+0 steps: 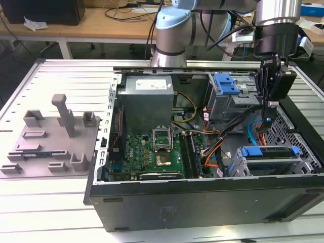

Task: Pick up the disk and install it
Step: 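Insert the first disk wire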

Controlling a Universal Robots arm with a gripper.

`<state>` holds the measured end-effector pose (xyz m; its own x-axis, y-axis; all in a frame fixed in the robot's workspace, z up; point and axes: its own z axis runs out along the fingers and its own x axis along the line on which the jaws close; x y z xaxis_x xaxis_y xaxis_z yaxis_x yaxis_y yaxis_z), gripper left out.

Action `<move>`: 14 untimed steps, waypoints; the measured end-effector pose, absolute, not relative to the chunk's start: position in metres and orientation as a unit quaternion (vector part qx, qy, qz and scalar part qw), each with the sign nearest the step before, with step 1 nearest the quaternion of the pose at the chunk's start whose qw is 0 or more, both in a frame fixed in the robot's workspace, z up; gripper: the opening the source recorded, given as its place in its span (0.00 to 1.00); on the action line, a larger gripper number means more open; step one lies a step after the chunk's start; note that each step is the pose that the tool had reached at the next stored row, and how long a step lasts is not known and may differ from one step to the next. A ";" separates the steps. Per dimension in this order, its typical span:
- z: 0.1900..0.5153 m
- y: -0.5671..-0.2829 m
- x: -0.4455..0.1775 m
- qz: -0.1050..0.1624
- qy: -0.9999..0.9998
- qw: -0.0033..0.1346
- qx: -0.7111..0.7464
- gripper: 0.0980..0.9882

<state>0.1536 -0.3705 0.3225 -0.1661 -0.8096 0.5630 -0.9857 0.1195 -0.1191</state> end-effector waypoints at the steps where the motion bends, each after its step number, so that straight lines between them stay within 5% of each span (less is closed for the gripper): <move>1: 0.323 -0.371 0.154 0.239 -0.725 0.184 0.619 0.08; 14: 0.346 -0.392 0.154 0.217 -0.732 0.165 0.624 0.08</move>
